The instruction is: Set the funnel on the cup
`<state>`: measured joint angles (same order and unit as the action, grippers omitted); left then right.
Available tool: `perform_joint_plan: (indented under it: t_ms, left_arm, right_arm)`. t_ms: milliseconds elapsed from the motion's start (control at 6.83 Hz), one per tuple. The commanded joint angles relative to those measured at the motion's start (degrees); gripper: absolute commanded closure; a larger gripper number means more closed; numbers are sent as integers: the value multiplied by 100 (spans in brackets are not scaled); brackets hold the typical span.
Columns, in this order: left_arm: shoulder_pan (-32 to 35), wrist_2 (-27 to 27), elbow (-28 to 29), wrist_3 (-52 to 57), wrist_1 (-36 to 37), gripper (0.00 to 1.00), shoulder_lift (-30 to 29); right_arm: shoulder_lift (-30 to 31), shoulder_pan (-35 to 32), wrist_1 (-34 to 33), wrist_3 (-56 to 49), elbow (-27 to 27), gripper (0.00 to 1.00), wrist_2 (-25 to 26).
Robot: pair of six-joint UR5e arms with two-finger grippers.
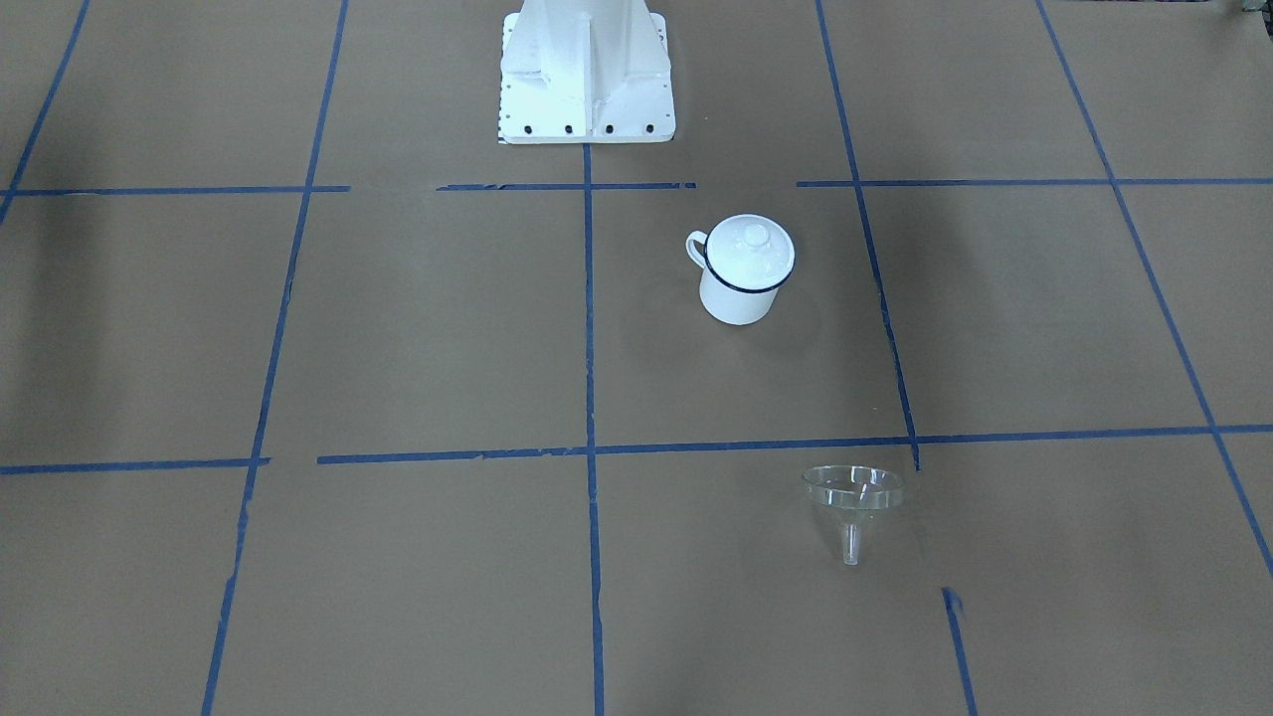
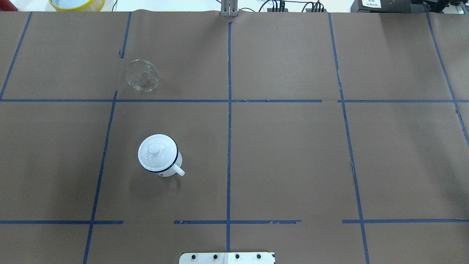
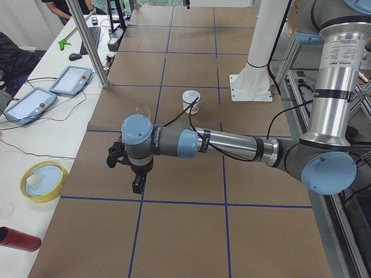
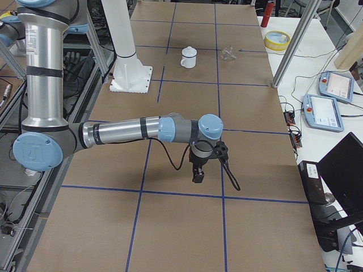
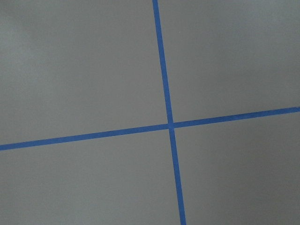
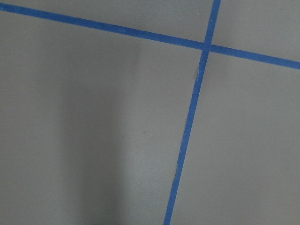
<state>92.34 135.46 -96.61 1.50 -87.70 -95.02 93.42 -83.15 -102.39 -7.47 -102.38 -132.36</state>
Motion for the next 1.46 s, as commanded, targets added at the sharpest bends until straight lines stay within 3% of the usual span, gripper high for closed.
perform_joint_plan:
  t_ms: [0, 439, 585, 1024, 1317]
  left_arm:
    - [-451, -19, -943, -1050, 16, 0, 9]
    - [-1514, -45, -2165, -2956, -1, 0, 1]
    - [-2031, -367, -2535, -3693, -2, 0, -52]
    - [-3533, -1527, -2872, -5505, -2, 0, -560]
    - [-4230, -1793, -2689, -5915, -36, 0, -833]
  right_arm:
    - [-8, 0, 0, 0, -1, 0, 0]
    - [0, 0, 0, 0, -1, 0, 0]
    - [0, 0, 0, 0, -1, 0, 0]
    - [0, 0, 0, 0, -1, 0, 0]
    - [0, 0, 0, 0, -1, 0, 0]
